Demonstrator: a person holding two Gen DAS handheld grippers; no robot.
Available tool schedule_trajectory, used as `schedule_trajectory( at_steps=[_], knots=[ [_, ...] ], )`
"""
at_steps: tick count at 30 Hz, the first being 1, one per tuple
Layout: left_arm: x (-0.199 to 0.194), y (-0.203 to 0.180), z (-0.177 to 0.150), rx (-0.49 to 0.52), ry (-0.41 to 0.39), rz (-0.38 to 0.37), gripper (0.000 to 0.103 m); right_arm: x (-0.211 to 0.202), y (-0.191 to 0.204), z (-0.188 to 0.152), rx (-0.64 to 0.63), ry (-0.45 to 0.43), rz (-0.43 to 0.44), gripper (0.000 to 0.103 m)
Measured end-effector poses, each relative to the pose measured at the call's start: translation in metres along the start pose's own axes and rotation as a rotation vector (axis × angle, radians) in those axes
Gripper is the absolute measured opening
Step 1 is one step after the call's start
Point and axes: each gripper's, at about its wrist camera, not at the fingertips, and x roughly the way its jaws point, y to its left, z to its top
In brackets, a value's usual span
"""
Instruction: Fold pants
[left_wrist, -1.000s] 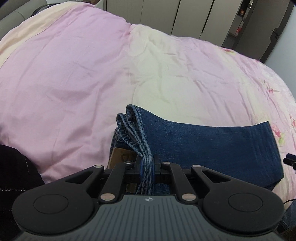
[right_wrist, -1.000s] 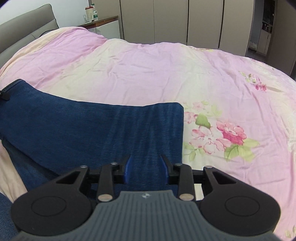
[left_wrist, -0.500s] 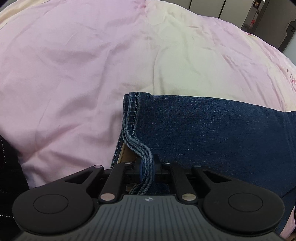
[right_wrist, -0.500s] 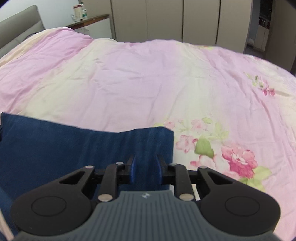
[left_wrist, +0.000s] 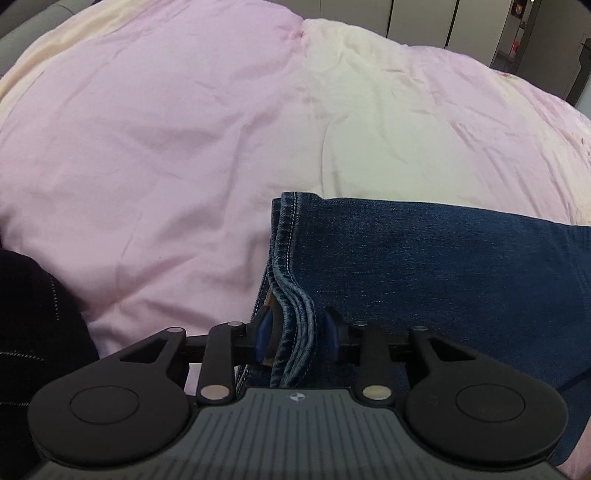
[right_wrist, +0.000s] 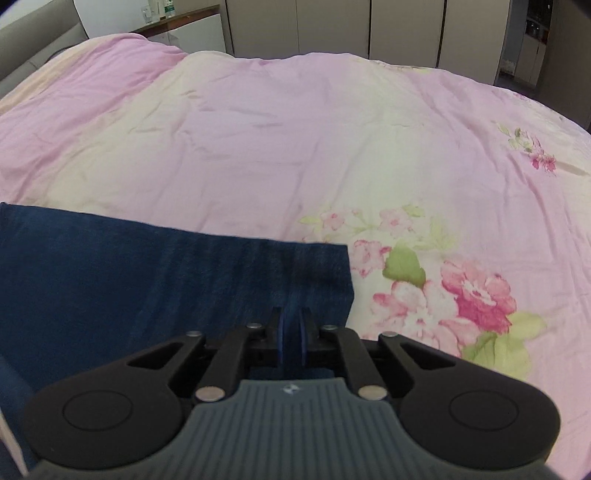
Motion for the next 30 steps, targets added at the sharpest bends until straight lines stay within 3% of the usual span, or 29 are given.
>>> schedule_trajectory(
  at_steps=[5,9,12,13,15,17,22,23,26,30],
  knots=[
    [-0.039,-0.012,-0.020,0.017,-0.069,-0.008,0.040,-0.044,0.013,-0.045,0.006,0.002,0.024,0.003],
    [-0.033,-0.023,-0.034,0.038,-0.062,0.009,0.039,-0.054,0.023,-0.074,-0.013,0.007,0.015,0.003],
    [-0.008,-0.016,-0.042,0.017,-0.023,0.075,0.023,-0.043,0.023,-0.090,-0.005,0.046,0.009,0.002],
    [0.001,-0.011,-0.045,-0.002,-0.017,0.096,0.023,-0.036,0.022,-0.094,0.002,0.062,0.010,0.001],
    [0.013,0.002,-0.049,-0.059,0.000,0.081,0.032,-0.026,0.022,-0.101,0.002,0.067,0.007,0.001],
    [0.020,0.009,-0.050,-0.105,0.014,0.068,0.034,-0.018,0.021,-0.104,0.017,0.076,0.008,0.001],
    [-0.008,-0.001,-0.050,-0.087,-0.031,0.136,0.033,-0.022,0.020,-0.097,0.029,0.093,0.010,0.002],
    [-0.017,0.000,-0.051,-0.109,-0.047,0.142,0.040,-0.026,0.018,-0.096,0.037,0.088,0.020,0.007],
    [-0.046,0.007,-0.063,-0.241,-0.102,0.078,0.080,-0.048,0.011,-0.094,0.097,0.047,0.076,0.042],
    [-0.057,0.021,-0.084,-0.493,-0.118,-0.016,0.088,-0.072,-0.004,-0.097,0.178,-0.012,0.080,0.051]
  ],
)
